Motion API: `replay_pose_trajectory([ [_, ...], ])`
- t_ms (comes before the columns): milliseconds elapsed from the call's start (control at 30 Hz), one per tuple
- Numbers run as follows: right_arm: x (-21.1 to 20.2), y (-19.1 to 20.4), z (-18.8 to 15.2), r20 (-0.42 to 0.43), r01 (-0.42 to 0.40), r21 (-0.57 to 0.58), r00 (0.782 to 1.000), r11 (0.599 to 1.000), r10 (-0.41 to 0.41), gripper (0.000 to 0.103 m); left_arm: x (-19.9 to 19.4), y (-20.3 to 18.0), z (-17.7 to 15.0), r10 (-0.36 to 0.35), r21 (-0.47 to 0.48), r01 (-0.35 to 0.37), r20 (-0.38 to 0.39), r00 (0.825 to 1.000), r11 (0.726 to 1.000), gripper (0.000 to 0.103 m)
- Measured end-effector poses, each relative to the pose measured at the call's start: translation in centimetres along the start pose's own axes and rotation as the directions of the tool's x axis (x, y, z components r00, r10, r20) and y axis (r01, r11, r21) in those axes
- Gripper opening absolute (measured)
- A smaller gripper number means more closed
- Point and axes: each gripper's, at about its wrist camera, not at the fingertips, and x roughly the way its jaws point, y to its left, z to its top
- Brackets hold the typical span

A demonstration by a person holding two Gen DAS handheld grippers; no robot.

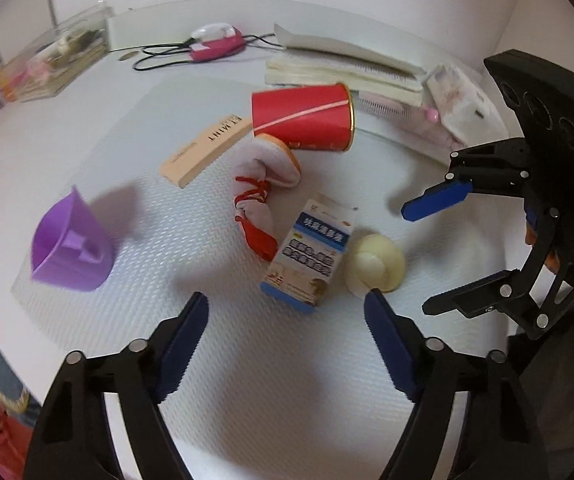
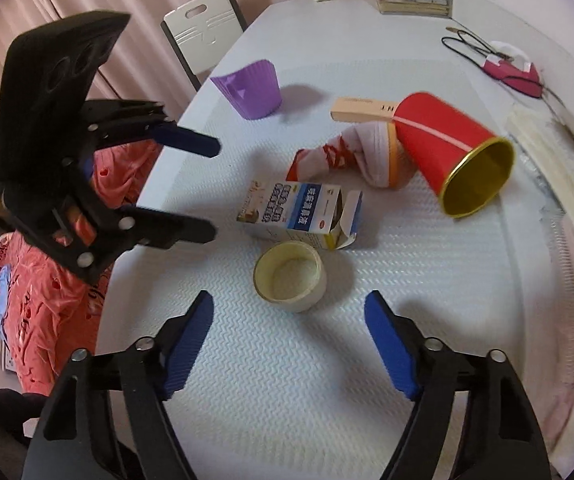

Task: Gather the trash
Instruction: 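Grasp the small blue-white medicine box with the left tool while the right tool approaches the tape roll, then lift the medicine box with the left tool while the right tool grasps the tape roll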

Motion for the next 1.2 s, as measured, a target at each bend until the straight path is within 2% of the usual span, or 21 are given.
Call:
replay_pose_trajectory([
  [33, 0.2, 0.1, -0.1, 0.002, 0.002, 0.001, 1.0, 1.0, -0.002, 0.068, 0.5, 0.2, 0.2, -0.016, 0.013, 0.015, 0.006, 1.0, 1.0, 0.071],
  [200, 1.6, 0.4, 0.0, 0.002, 0.026, -0.018, 1.0, 1.0, -0.026, 0.063, 2.1, 0.4, 0.5, -0.079, 0.062, 0.079, 0.005, 0.997, 0.995, 0.06],
  [267, 1.7, 0.5, -0.1, 0.008, 0.034, -0.024, 0.999, 0.999, -0.034, 0.062, 2.6, 0.1, 0.7, -0.099, 0.084, 0.098, 0.011, 0.995, 0.992, 0.06],
  [400, 1.8, 0.3, 0.1, 0.021, 0.042, -0.02, 0.999, 0.999, -0.041, 0.056, 2.9, -0.1, 1.1, -0.131, 0.088, 0.127, 0.044, 0.99, 0.988, 0.052],
  [500, 1.7, 0.2, 0.0, 0.025, 0.04, -0.025, 0.999, 0.999, -0.039, 0.054, 3.3, 0.2, 1.1, -0.149, 0.069, 0.146, 0.043, 0.988, 0.987, 0.051],
  [567, 1.6, 0.1, 0.0, 0.028, 0.032, -0.029, 0.999, 0.999, -0.031, 0.051, 3.3, 0.2, 0.8, -0.149, 0.07, 0.147, 0.037, 0.988, 0.987, 0.048],
  [633, 1.4, 0.1, 0.0, 0.029, 0.015, -0.034, 0.999, 0.999, -0.014, 0.044, 3.3, -0.2, 0.6, -0.146, 0.079, 0.143, 0.03, 0.989, 0.987, 0.043],
  [833, 1.2, -0.2, -0.1, 0.028, 0.002, -0.039, 1.0, 0.999, -0.001, 0.045, 3.3, -0.2, 0.1, -0.143, 0.026, 0.142, 0.026, 0.989, 0.99, 0.043],
  [1067, 1.3, -0.3, -0.1, 0.035, -0.01, -0.065, 0.999, 0.998, 0.012, 0.043, 3.4, -0.6, -0.1, -0.093, -0.009, 0.093, 0.037, 0.995, 0.996, 0.041],
  [1200, 0.2, -0.5, -0.7, 0.03, -0.023, -0.069, 0.999, 0.997, 0.025, 0.043, 2.7, -1.3, -0.5, -0.09, -0.019, 0.091, 0.043, 0.995, 0.996, 0.04],
])
